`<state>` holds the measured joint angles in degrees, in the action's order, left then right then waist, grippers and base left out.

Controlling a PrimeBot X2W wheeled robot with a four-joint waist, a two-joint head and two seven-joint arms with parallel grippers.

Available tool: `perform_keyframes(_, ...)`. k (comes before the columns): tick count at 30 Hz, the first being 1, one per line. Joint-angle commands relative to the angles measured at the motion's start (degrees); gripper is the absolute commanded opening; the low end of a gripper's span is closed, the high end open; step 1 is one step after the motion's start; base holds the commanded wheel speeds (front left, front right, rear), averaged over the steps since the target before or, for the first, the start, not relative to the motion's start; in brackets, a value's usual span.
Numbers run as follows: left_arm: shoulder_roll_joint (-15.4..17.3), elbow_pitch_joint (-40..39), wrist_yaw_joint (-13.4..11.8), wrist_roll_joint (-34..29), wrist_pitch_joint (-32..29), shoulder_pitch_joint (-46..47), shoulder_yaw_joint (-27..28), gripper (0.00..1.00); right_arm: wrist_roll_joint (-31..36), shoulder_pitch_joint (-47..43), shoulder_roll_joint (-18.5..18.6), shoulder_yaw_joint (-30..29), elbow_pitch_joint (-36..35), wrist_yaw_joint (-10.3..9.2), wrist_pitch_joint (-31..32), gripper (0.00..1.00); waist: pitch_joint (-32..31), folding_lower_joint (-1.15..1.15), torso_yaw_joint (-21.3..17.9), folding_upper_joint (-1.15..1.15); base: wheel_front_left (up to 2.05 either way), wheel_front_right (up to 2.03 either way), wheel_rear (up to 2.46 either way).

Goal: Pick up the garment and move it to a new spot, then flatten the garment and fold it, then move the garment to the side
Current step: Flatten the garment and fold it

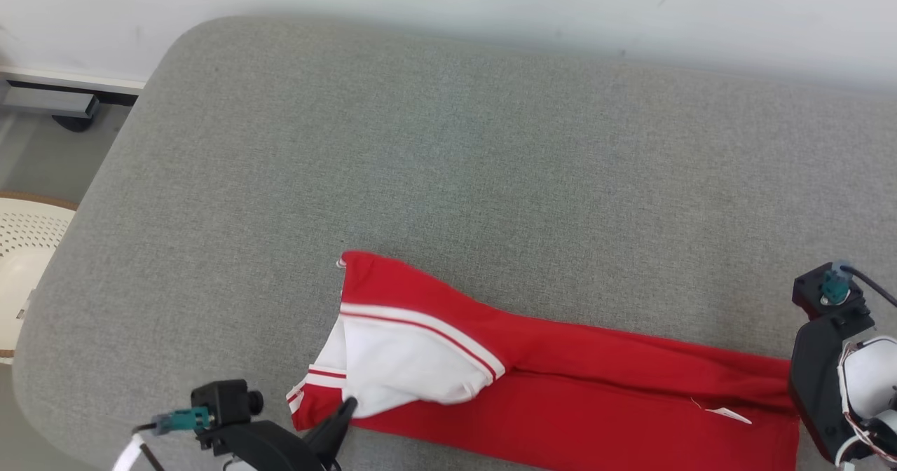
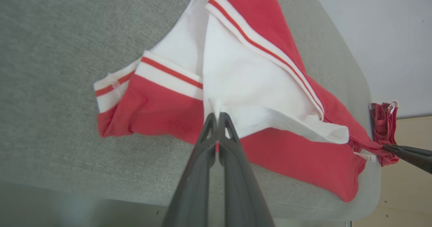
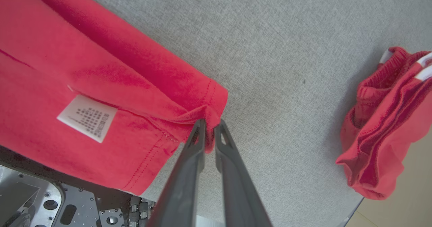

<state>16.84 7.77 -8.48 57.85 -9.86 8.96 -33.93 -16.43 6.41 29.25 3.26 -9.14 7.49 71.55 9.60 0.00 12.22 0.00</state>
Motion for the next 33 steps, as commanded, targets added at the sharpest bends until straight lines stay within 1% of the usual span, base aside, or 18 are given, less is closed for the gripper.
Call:
perform_keyframes(1,0.08,0.44,0.35,0.2,-0.46,-0.68,-0.35,0.0,0.51,-0.76,-0.55,-0.18,0.2,0.0,0.03,1.0,-0.26,0.0,0.08,0.0,0.0,0.0,0.0)
perform_keyframes(2,-0.04,0.66,0.05,0.06,-0.14,-0.49,-0.22,0.12,0.41,-0.9,-0.83,-0.15,0.21,0.0,0.21,1.0,-0.4,0.0,0.1,0.0,0.0,0.0,0.0)
perform_keyframes(3,0.31,1.35,-0.54,-0.72,-0.34,-0.28,-0.49,1.0,0.07,-0.96,-1.07,-0.04,0.11,0.0,0.49,1.0,-0.53,0.0,0.08,0.0,0.0,0.0,0.0)
perform_keyframes(7,0.83,3.11,-1.92,-2.0,-0.67,-0.01,-1.12,1.0,-0.61,-1.52,-1.69,0.06,-0.68,0.0,1.44,1.0,-1.37,0.0,-0.09,0.0,0.0,0.0,0.0)
perform_keyframes(12,2.63,4.38,-4.05,-3.84,0.31,-0.46,-0.71,1.0,-1.21,-3.06,-2.64,-2.25,-2.65,0.0,1.46,1.0,-2.79,0.0,-0.32,0.0,0.0,0.0,0.0)
perform_keyframes(15,3.75,4.45,-5.03,-4.91,1.69,-0.78,0.04,1.0,-0.93,-4.46,-3.94,-4.51,-4.49,0.0,0.69,1.0,-3.76,0.0,-0.46,0.0,0.0,0.0,0.0)
perform_keyframes(18,4.62,3.95,-5.62,-5.91,3.74,-0.83,0.77,1.0,-0.36,-5.85,-6.06,-6.68,-5.97,0.0,-1.81,1.0,-4.9,0.0,-0.56,0.0,0.0,0.0,0.0)
perform_keyframes(21,5.07,3.13,-5.73,-7.35,6.44,-0.05,1.38,1.0,-0.1,-6.94,-8.69,-8.47,-6.89,0.0,-5.49,1.0,-5.79,0.0,-0.78,0.0,0.0,0.0,0.0)
perform_keyframes(23,5.44,2.54,-5.32,-9.01,9.09,0.99,1.73,1.0,0.22,-7.14,-11.59,-10.25,-7.05,0.0,-9.23,1.0,-6.42,0.0,-0.86,0.0,0.0,0.0,0.0)
perform_keyframes(24,5.44,2.54,-5.32,-9.01,9.09,0.99,1.73,1.0,0.22,-7.14,-11.59,-10.25,-7.05,0.0,-9.23,1.0,-6.42,0.0,-0.86,0.0,0.0,0.0,0.0)
perform_keyframes(26,5.71,2.23,-5.21,-10.78,12.15,1.96,1.95,1.0,1.06,-7.16,-14.94,-12.44,-6.72,0.0,-13.62,1.0,-7.06,0.0,-0.91,0.0,0.0,0.0,0.0)
perform_keyframes(27,5.55,2.03,-5.47,-11.67,13.73,2.38,2.1,1.0,1.59,-7.25,-16.21,-13.03,-6.4,0.0,-15.66,1.0,-7.28,0.0,-0.96,0.0,0.0,0.0,0.0)
perform_keyframes(29,5.24,1.62,-5.17,-13.55,16.42,3.23,1.72,1.0,2.39,-6.76,-19.39,-15.0,-5.27,-0.01,-20.98,1.0,-7.88,0.0,-1.13,0.0,0.0,0.0,0.0)
perform_keyframes(33,5.42,1.45,-4.62,-16.95,20.2,4.67,0.77,1.0,3.49,-5.98,-23.27,-16.96,-2.1,-0.01,-31.38,1.0,-9.2,0.0,-1.72,0.0,0.0,0.0,0.0)
